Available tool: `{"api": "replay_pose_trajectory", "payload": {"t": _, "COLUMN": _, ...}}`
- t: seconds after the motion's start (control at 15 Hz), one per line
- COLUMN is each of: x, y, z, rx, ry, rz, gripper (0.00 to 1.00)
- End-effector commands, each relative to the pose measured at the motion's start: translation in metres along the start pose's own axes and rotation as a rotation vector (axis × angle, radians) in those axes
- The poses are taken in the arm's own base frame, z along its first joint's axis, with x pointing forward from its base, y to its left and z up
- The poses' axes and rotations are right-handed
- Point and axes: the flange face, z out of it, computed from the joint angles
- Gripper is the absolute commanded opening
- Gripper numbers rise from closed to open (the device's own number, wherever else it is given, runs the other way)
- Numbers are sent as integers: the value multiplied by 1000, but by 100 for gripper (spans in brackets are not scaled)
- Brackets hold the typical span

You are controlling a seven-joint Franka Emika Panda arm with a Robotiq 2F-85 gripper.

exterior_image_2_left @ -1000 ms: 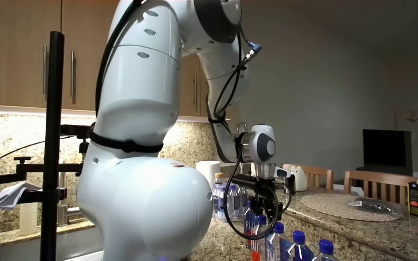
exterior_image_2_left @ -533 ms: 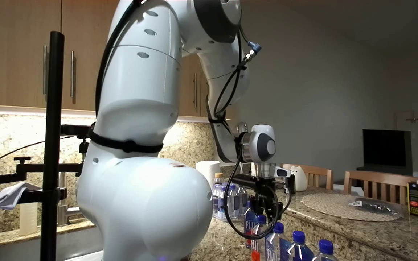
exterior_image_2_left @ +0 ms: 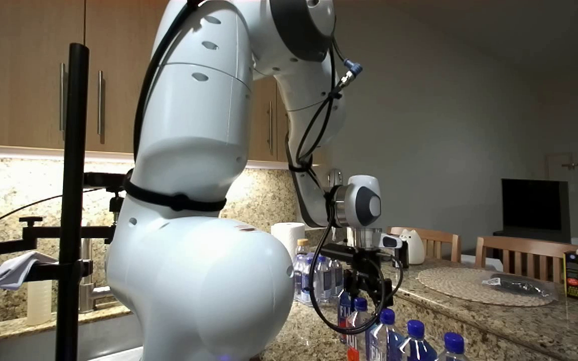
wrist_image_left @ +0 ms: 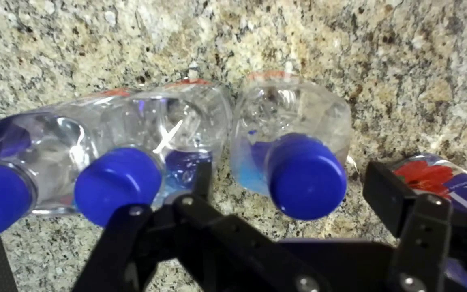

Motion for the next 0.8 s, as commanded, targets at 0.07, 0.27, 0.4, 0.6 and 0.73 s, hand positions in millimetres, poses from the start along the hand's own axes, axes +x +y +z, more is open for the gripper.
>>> {"api": "replay_pose_trajectory", "payload": {"t": 0.07, "x": 0, "y": 5, "z": 1, "rx": 1, "ry": 16, "rz": -10, "gripper": 100}}
{"api": "replay_pose_trajectory", "payload": {"t": 0.27, "x": 2, "y": 4, "z": -2, "rx": 15, "ry": 32, "rz": -12, "gripper": 100}}
{"api": "replay_pose_trajectory", "payload": {"t": 0.4, "x": 4, "y": 2, "z": -4, "rx": 25, "ry": 46, "rz": -14, "gripper": 100}}
{"api": "replay_pose_trajectory", "payload": {"t": 0.6, "x": 5, "y": 0, "z": -9, "rx": 36, "ry": 68, "rz": -22, "gripper": 100}}
{"api": "replay_pose_trajectory", "payload": {"t": 0.73, "x": 6, "y": -1, "z": -14, "rx": 44, "ry": 86, "rz": -27, "gripper": 100}}
